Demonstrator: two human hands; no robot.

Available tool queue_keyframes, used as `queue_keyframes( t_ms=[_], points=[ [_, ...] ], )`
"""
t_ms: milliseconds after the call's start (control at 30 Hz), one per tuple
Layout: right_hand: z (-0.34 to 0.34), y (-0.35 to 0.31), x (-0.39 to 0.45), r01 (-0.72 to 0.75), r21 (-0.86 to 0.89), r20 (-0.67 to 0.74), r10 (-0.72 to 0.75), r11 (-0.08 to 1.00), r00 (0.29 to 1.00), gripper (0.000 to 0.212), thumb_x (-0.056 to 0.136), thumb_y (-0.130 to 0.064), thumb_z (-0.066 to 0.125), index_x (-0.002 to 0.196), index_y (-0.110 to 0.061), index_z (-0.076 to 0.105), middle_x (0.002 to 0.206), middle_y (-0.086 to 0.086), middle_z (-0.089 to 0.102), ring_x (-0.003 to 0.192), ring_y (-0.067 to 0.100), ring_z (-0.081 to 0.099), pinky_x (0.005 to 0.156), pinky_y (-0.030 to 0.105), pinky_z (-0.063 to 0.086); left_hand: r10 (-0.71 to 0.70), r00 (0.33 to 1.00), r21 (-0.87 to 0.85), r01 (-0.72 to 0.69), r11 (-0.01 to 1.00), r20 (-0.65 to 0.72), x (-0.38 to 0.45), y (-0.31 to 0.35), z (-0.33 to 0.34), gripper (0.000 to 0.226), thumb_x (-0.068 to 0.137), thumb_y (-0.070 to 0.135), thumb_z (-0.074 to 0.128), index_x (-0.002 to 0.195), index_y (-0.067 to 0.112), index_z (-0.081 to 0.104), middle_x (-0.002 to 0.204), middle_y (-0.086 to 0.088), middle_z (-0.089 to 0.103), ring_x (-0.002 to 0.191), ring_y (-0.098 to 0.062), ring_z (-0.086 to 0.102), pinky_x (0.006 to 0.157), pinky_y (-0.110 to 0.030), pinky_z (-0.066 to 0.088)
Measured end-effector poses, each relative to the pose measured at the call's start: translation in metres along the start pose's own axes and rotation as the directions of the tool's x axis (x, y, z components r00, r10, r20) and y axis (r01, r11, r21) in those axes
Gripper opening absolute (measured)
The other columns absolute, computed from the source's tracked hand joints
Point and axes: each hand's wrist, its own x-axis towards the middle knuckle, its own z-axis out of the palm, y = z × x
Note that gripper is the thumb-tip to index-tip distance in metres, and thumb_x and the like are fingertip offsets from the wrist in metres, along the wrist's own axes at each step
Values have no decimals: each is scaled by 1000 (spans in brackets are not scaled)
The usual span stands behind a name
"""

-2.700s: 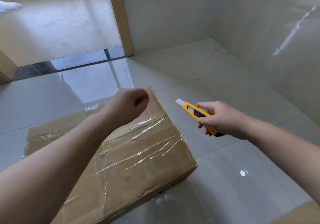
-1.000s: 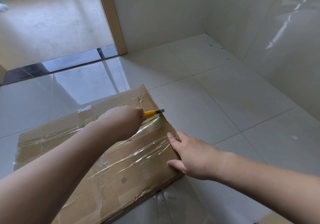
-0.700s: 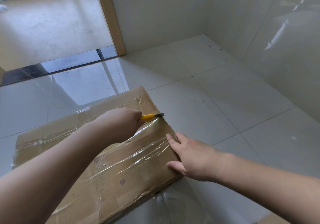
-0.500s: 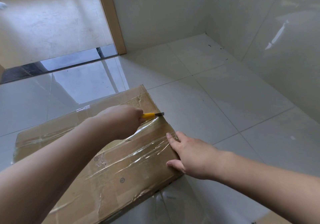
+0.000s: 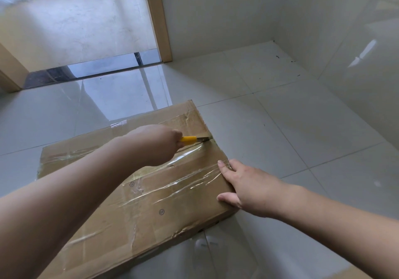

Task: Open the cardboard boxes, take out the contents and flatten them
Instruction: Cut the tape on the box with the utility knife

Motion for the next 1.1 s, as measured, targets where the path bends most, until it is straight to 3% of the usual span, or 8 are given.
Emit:
queue_keyframes(
  t_ms=[233,367,467,833,1100],
  points=[
    [-1,-2,3,5,-65,-4,-5,998,1000,81,94,-55,43,154,-15,7,151,12,22,131,31,40,106,36,37,9,1000,-16,-9,1000,6,2,0,1,23,100,42,33,88,26,45,75,7,52,65,-11,49,60,-28,42],
    [-7,-4,6,53,-165,-68,-65,985,996,82,93,-58,44,153,-12,11,160,14,-3,144,30,19,116,37,23,13,1000,-25,-13,1000,24,1,-4,1,25,100,44,32,88,25,44,73,7,49,65,-13,48,62,-30,41],
    [-10,-4,12,77,-181,-84,-94,981,992,83,92,-59,43,154,-16,9,161,12,-5,147,26,9,117,35,14,10,1000,-42,-9,999,20,-1,-4,2,26,100,45,32,89,25,44,72,7,47,64,-14,46,64,-29,40],
    [-11,-1,19,96,-180,-92,-114,979,989,83,92,-61,41,154,-16,8,161,13,-5,148,25,5,119,34,10,-31,997,-84,37,996,77,-18,-14,0,30,100,44,35,81,24,47,75,3,52,67,-15,50,65,-30,45],
    [-23,-11,34,122,-169,-57,-134,978,989,87,91,-59,46,154,-14,5,161,13,-6,148,25,4,119,34,9,-53,993,-114,65,991,108,-28,-22,3,28,100,44,36,81,25,45,78,2,53,67,-15,49,62,-29,39]
  ],
)
